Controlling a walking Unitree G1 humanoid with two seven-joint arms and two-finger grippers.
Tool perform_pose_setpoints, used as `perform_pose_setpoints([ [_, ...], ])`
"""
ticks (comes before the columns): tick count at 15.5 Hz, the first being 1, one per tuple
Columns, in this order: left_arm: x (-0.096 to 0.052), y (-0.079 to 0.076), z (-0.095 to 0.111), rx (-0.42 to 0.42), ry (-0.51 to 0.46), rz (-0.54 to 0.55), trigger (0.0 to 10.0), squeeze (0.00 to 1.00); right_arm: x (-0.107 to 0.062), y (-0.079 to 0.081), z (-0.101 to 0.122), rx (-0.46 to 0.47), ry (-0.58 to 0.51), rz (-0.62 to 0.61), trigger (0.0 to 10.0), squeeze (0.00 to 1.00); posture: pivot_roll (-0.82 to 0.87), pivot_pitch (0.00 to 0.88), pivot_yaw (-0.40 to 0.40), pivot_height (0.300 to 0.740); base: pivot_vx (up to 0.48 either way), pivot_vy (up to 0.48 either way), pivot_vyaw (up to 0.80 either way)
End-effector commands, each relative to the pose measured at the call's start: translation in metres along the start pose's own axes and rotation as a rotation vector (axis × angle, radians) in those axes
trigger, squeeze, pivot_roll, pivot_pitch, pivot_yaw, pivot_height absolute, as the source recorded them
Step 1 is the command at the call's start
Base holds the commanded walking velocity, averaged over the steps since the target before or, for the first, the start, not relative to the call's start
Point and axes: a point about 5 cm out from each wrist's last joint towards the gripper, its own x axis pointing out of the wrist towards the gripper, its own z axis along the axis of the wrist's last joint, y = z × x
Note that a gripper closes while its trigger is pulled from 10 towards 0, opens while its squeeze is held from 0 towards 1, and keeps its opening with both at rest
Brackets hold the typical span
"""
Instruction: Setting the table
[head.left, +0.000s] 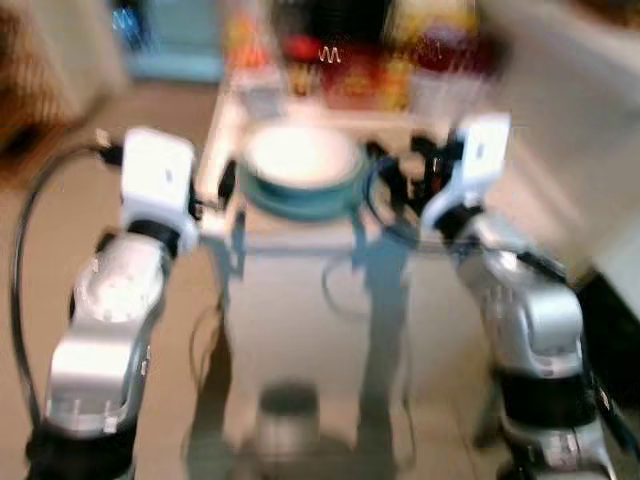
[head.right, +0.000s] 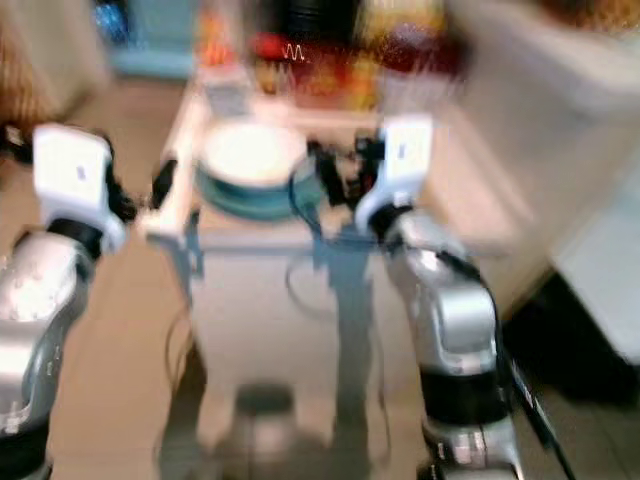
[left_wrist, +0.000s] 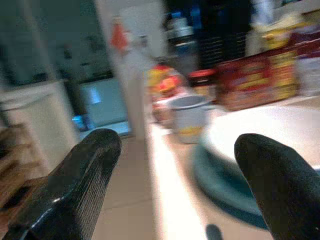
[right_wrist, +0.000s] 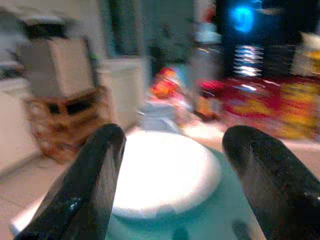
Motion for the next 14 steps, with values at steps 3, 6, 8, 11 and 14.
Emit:
perform_pose_setpoints([
  [3,0.0,-0.008,-0.003,-0.028,0.007,-0.038,10.0,0.0,0.0,-0.014,0.002,0.033,0.021,-0.096,10.0,0.0,0.05,0.03,-0.059,0.74,0.0,0.0,0.0],
  [6,0.0,-0.011,0.0,-0.029,-0.013,-0.075,10.0,0.0,-0.002,-0.027,-0.002,0.09,0.061,-0.17,10.0,1.0,0.05,0.029,-0.057,0.74,0.0,0.0,0.0],
  [8,-0.004,-0.012,0.005,-0.033,-0.049,-0.153,10.0,0.0,0.007,-0.032,-0.001,0.094,0.112,-0.165,10.0,1.0,0.06,0.03,-0.057,0.74,0.0,0.0,0.0],
  [11,-0.006,-0.009,0.007,-0.03,-0.06,-0.192,10.0,0.0,0.022,-0.045,0.0,0.133,0.185,-0.208,10.0,1.0,0.06,0.029,-0.06,0.74,0.0,0.0,0.0],
  [14,-0.009,-0.014,0.009,-0.055,-0.058,-0.31,10.0,0.0,0.045,-0.049,-0.015,0.208,0.374,-0.262,10.0,1.0,0.07,0.023,-0.057,0.74,0.0,0.0,0.0],
])
